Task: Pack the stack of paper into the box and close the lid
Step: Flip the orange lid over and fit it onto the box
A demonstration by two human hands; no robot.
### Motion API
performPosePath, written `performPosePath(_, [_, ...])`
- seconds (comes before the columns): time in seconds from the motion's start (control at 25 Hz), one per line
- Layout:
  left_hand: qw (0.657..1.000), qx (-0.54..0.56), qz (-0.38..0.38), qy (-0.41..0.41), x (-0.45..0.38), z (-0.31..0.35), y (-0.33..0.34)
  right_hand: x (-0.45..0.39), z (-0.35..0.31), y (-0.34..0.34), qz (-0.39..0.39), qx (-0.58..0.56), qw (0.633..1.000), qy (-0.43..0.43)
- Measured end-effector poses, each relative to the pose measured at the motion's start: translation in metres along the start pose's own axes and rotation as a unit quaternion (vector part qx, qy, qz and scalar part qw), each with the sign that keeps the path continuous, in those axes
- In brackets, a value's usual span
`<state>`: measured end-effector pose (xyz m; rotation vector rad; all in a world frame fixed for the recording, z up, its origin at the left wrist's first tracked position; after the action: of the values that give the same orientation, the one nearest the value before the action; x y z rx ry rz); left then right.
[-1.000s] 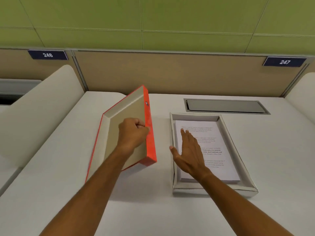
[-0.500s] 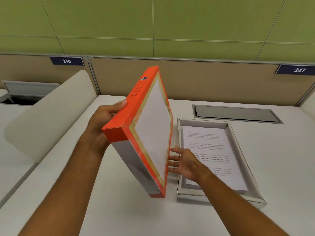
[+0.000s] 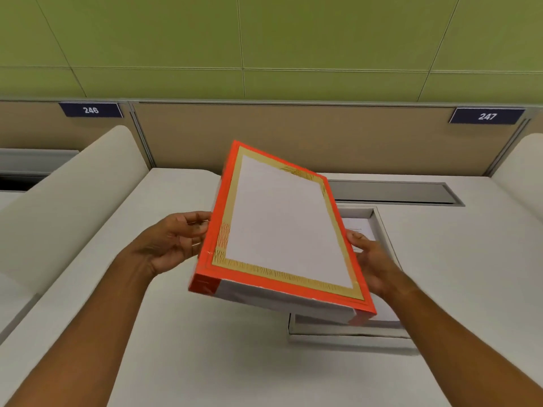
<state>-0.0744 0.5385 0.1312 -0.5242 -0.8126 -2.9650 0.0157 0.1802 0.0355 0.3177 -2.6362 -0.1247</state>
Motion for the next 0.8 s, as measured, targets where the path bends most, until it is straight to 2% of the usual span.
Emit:
performPosePath(0.28, [0.988, -0.114, 0.083, -0.058, -0.065, -0.048, 0.032, 0.018, -0.017, -0.085, 0.085, 0.079, 0.993, 0.0])
performPosePath(0.52, [0.982, -0.119, 0.1, -0.103, -0.1, -0.097, 0.051, 0.022, -0.008, -0.143, 0.129, 0.104, 0.986, 0.014])
performPosePath(0.8, [0.975, -0.103, 0.143, -0.135, -0.114, -0.137, 0.051, 0.004, 0.001, -0.159, 0.124, 0.134, 0.982, 0.037])
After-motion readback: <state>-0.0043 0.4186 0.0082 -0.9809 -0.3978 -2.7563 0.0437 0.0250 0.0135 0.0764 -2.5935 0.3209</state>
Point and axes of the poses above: each hand's wrist, its own x-axis away from the middle knuckle, its own y-axis out of the palm, z = x × y, the point moved 5 cm from there along -x, towards the middle knuckle, and after that the axes turned 15 degrees about x, right-handed, at the moved point
